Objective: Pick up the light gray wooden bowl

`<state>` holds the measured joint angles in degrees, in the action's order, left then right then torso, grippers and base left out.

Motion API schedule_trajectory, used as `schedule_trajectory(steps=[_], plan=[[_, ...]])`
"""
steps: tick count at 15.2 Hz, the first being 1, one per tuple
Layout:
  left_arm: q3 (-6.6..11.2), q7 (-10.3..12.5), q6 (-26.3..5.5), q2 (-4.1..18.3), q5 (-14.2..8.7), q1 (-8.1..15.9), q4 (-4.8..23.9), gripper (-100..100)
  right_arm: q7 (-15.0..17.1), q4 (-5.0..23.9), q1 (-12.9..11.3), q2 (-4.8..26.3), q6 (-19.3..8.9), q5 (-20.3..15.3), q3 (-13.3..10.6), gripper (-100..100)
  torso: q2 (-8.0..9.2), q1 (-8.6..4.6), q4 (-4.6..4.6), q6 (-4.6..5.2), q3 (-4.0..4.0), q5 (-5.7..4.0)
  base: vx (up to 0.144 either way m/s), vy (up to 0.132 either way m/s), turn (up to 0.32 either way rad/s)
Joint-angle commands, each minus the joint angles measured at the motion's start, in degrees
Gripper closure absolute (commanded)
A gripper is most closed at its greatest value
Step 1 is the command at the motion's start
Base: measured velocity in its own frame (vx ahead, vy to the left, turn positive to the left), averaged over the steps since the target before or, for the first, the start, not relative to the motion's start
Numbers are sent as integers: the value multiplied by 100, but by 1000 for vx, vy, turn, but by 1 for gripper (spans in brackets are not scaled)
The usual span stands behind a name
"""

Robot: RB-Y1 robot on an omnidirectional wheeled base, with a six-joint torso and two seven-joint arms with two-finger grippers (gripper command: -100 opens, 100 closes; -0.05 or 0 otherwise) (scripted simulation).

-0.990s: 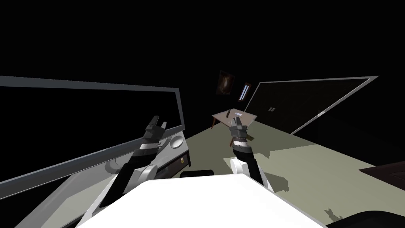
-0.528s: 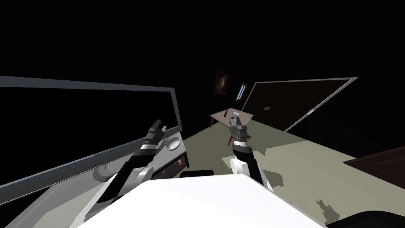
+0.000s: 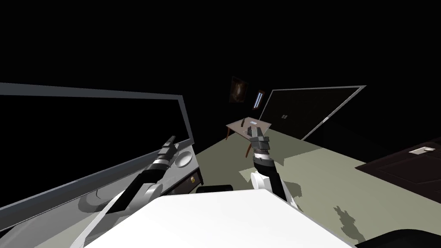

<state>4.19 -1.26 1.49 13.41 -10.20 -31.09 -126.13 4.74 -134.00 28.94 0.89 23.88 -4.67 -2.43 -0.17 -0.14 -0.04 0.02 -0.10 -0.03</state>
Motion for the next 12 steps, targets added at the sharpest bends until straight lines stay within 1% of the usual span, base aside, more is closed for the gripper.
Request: schedule_trajectory(steps=[1, 2, 3, 4, 5, 6, 7, 8, 9, 10, 11, 12], plan=[[123, 25, -286, 46, -107, -69, 138, -100, 0, 0, 0, 0, 0, 0, 0, 0, 0, 0, 0, 0, 0, 0, 34, -45, -118], [123, 25, -371, 46, -107, -69, 138, -100, 0, 0, 0, 0, 0, 0, 0, 0, 1, -3, 0, 0, 1, -1, 32, -37, -103], [215, 41, -523, 65, -183, -94, 253, -100, 0, 0, 0, 0, 0, 0, 0, 0, 3, -2, 0, -1, 2, -1, 33, -33, -141], [215, 41, -628, 65, -183, -94, 253, -100, 0, 0, 0, 0, 0, 0, 0, 0, 3, -2, 1, 0, 2, -1, 35, -28, -99], [309, 57, -824, 77, -262, -119, 372, -100, 0, 0, 0, 0, 0, 0, 0, 0, 3, -1, 0, -1, 2, 0, 43, -26, -101], [309, 57, -890, 77, -262, -119, 372, -100, 0, 0, 0, 0, 0, 0, 0, 0, 0, 0, 0, 0, 0, 1, 42, -25, -99], [405, 74, -1066, 83, -342, -144, 492, -100, 0, 0, 0, 0, 0, 0, 0, 0, 0, 3, 0, -1, 0, 0, 47, -31, -124], [405, 74, -1157, 83, -342, -144, 492, -100, 0, 0, 0, 0, 0, 0, 0, 0, -1, 2, 0, -1, 0, 0, 46, -30, -104], [502, 90, -1294, 83, -422, -170, 614, -100, 0, 0, 0, 0, 0, 0, 0, 0, 0, 1, 0, -2, 0, 0, 48, -32, -118], [502, 90, -1411, 83, -422, -170, 614, -100, 0, 0, 0, 0, 0, 0, 0, 0, -1, 1, 0, -1, 0, 0, 43, -26, -104], [502, 90, -1427, 83, -422, -170, 614, -100, 0, 0, 0, 0, 0, 0, 0, 0, 0, 2, 0, -1, 0, 0, 27, -16, -36], [600, 106, -1615, 77, -504, -196, 738, -100, 0, 0, 0, 0, 0, 0, 0, 0, 3, 4, 0, -2, 1, 1, 31, -20, -97]])
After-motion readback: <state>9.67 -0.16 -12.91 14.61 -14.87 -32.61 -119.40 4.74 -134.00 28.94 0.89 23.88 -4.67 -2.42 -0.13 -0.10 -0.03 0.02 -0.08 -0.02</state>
